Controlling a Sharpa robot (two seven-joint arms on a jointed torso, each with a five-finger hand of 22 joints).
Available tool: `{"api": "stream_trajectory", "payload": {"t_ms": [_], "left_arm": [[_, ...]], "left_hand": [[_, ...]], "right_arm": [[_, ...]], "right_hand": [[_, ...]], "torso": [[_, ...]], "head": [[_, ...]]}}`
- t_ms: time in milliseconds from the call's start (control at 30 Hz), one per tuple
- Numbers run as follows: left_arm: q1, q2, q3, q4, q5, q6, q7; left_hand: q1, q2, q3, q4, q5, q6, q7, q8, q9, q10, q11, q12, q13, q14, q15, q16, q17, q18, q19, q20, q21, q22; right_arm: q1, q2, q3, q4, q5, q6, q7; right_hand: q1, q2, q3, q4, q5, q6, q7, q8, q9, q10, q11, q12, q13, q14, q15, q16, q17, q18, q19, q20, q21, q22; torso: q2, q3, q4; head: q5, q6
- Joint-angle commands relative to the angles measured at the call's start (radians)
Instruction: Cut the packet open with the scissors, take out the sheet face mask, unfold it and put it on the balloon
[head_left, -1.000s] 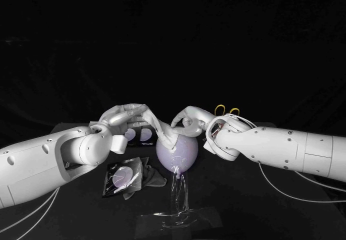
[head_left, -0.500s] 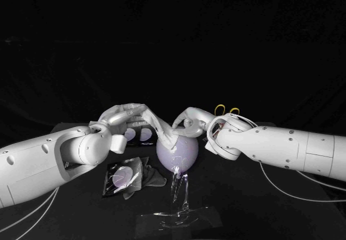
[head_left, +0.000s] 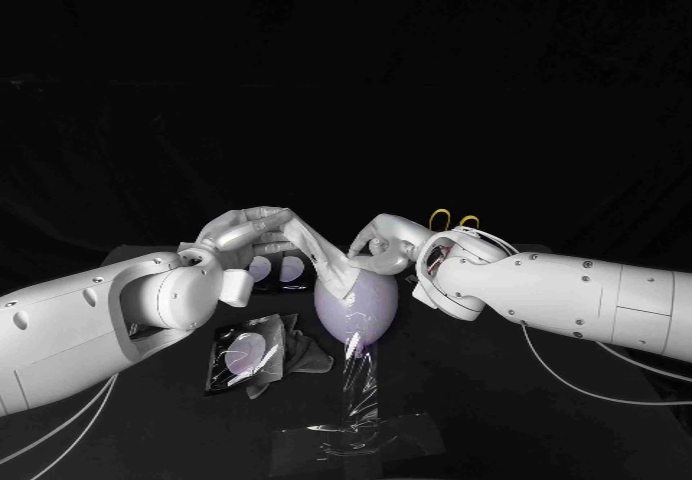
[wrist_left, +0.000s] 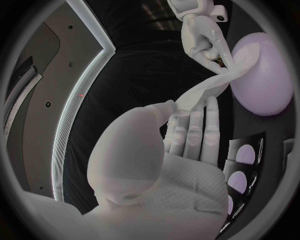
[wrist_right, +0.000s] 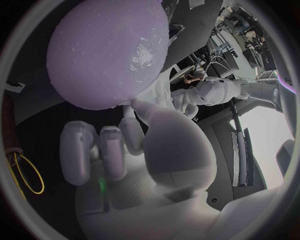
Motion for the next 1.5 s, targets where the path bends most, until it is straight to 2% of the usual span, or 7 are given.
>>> {"api": "stream_trajectory", "payload": {"t_ms": [33, 300, 533, 867, 1500], "left_arm": [[0.001, 0.001, 0.001, 0.001, -0.004, 0.007, 0.007], [0.001, 0.000, 0.001, -0.001, -0.006, 0.006, 0.007], [0.001, -0.001, 0.001, -0.002, -0.006, 0.006, 0.007], [0.001, -0.004, 0.001, -0.005, -0.006, 0.005, 0.008], [0.001, -0.005, 0.001, -0.012, -0.011, 0.002, 0.010]], "left_hand": [[0.009, -0.004, 0.009, -0.001, 0.003, 0.003, 0.000, 0.007, 0.054, -0.002, -0.002, 0.007, 0.001, -0.001, -0.006, -0.004, 0.001, 0.010, -0.006, -0.001, -0.004, 0.001], [0.009, -0.004, 0.009, -0.001, 0.003, 0.003, 0.000, 0.007, 0.054, -0.002, -0.002, 0.007, 0.001, -0.001, -0.006, -0.004, 0.001, 0.010, -0.006, -0.001, -0.004, 0.001], [0.009, -0.004, 0.009, -0.001, 0.003, 0.003, 0.000, 0.007, 0.054, -0.002, -0.002, 0.007, 0.001, -0.001, -0.006, -0.004, 0.001, 0.010, -0.006, -0.001, -0.004, 0.001], [0.009, -0.004, 0.009, -0.001, 0.003, 0.003, 0.000, 0.007, 0.054, -0.002, -0.002, 0.007, 0.001, -0.001, -0.006, -0.004, 0.001, 0.010, -0.006, -0.001, -0.004, 0.001], [0.009, -0.005, 0.011, -0.001, 0.003, 0.003, 0.000, 0.007, 0.055, -0.001, -0.002, 0.008, 0.002, -0.001, -0.006, -0.004, 0.002, 0.010, -0.007, -0.001, -0.004, 0.001]], "right_arm": [[-0.001, -0.003, -0.001, 0.005, -0.006, -0.021, 0.021], [-0.001, -0.014, -0.001, 0.017, -0.004, -0.075, 0.046], [-0.001, -0.031, -0.001, 0.037, 0.002, -0.097, 0.060], [-0.001, -0.064, -0.001, 0.069, 0.006, -0.101, 0.060], [-0.001, -0.097, -0.001, 0.088, 0.001, -0.102, 0.047]], "right_hand": [[0.014, 0.011, 0.004, -0.009, -0.001, 0.017, -0.008, 0.019, 0.011, 0.004, -0.013, 0.009, 0.068, 0.097, -0.011, 0.006, 0.239, -0.008, 0.044, -0.014, 0.012, 0.225], [0.023, 0.019, 0.014, -0.019, -0.001, 0.025, -0.019, 0.054, 0.034, 0.015, -0.024, 0.018, 0.073, 0.100, -0.023, 0.013, 0.249, -0.012, 0.053, -0.027, 0.029, 0.230], [0.020, 0.018, 0.016, -0.020, -0.001, 0.022, -0.020, 0.063, 0.040, 0.014, -0.026, 0.013, 0.069, 0.100, -0.025, 0.012, 0.248, -0.012, 0.053, -0.030, 0.030, 0.230], [0.017, 0.016, 0.015, -0.019, -0.001, 0.018, -0.021, 0.069, 0.044, 0.012, -0.026, 0.005, 0.064, 0.099, -0.026, 0.010, 0.245, -0.011, 0.052, -0.031, 0.028, 0.230], [0.010, 0.011, 0.013, -0.016, -0.001, 0.009, -0.023, 0.083, 0.054, 0.004, -0.028, -0.015, 0.051, 0.098, -0.027, 0.006, 0.239, -0.010, 0.048, -0.034, 0.020, 0.227]], "torso": [[0.000, -0.0003, 0.0003], [0.000, -0.0005, 0.0003], [0.000, -0.0004, 0.0000], [-0.001, -0.0006, -0.0002], [0.000, -0.0008, 0.0003]], "head": [[-0.001, 0.000], [-0.001, 0.001], [-0.001, 0.000], [-0.001, 0.000], [0.001, 0.000]]}}
